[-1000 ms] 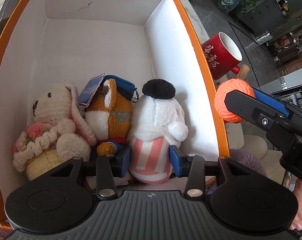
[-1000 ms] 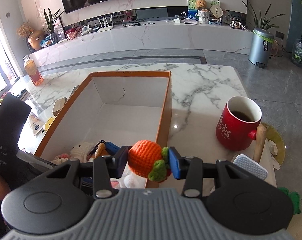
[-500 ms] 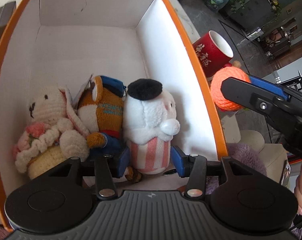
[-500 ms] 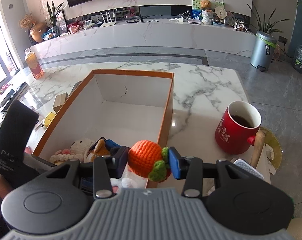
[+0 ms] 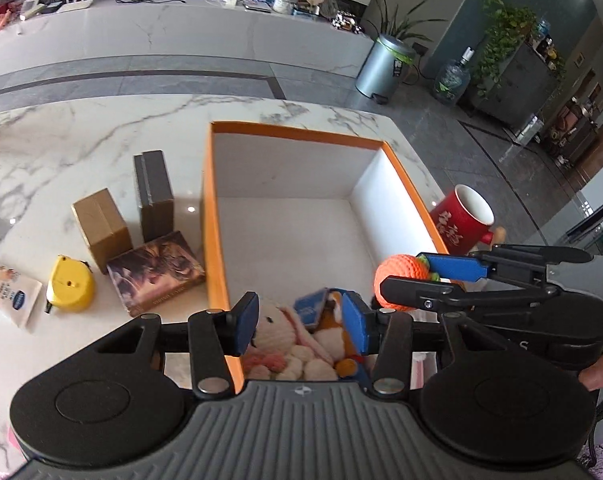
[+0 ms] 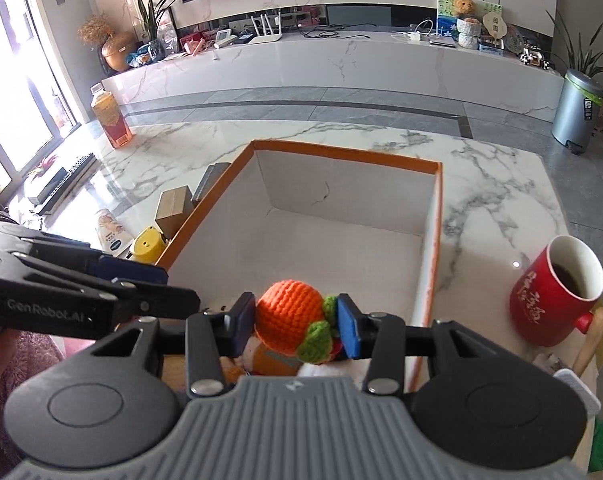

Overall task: Organize objects
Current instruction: 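Lower the orange fruit into the box and open the right tool while the left tool withdraws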

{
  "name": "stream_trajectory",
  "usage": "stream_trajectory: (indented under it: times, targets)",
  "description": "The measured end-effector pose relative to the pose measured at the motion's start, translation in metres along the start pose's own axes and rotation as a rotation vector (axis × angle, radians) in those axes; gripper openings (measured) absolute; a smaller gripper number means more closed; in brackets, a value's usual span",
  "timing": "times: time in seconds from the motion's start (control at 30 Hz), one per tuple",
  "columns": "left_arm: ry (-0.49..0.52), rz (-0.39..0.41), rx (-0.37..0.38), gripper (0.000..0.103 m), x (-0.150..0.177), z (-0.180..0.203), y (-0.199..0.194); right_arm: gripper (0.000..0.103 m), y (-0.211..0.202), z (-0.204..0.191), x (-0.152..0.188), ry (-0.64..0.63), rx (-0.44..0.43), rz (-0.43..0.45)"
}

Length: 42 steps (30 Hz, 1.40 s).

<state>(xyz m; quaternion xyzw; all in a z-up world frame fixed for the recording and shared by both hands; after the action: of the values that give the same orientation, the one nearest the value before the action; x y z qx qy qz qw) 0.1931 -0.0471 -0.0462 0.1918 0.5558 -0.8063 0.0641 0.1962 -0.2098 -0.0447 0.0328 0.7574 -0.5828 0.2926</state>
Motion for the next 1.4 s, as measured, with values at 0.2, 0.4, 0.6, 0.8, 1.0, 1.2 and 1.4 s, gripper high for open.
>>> stream_trajectory:
  times: [0.2,0.4,0.6,0.8,1.0,1.2,1.4]
  targets:
    - [-0.083,0.025,-0.012,0.051,-0.006,-0.037,-0.002,0.046,0.044,-0.018,-0.027,0.011,-0.069,-0.051]
    - [-0.138,0.027,0.006,0.050,-0.007,-0.063,0.005,0.046,0.096,-0.014,-0.044,0.159,-0.140,-0.129]
    - [-0.156,0.014,0.019,0.050,-0.009,-0.075,0.014,0.047,0.136,-0.003,-0.048,0.329,-0.237,-0.198]
    - [-0.168,0.004,0.032,0.050,-0.011,-0.080,0.025,0.046,0.157,0.012,-0.046,0.557,-0.343,-0.236]
    - [-0.170,-0.008,0.031,0.050,-0.011,-0.081,0.029,0.046,0.167,0.014,-0.037,0.664,-0.438,-0.312]
    - [-0.176,-0.013,0.020,0.048,-0.010,-0.081,0.030,0.048,0.168,0.010,-0.035,0.583,-0.414,-0.369]
    - [-0.189,-0.001,-0.004,0.048,-0.008,-0.088,0.019,0.052,0.161,-0.002,-0.039,0.426,-0.350,-0.356]
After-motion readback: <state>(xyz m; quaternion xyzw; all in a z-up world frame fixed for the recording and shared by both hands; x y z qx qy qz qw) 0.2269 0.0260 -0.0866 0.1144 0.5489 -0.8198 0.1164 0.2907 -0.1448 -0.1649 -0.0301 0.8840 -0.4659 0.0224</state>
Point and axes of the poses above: each gripper's, at about its wrist camera, not at the fingertips, and y roughly the way its jaws point, z to its right, x to its underside, the point moved 5 cm from there along y, roughly the way its jaws point, and after that the axes turned 12 degrees about -z, right-handed, at the moved point
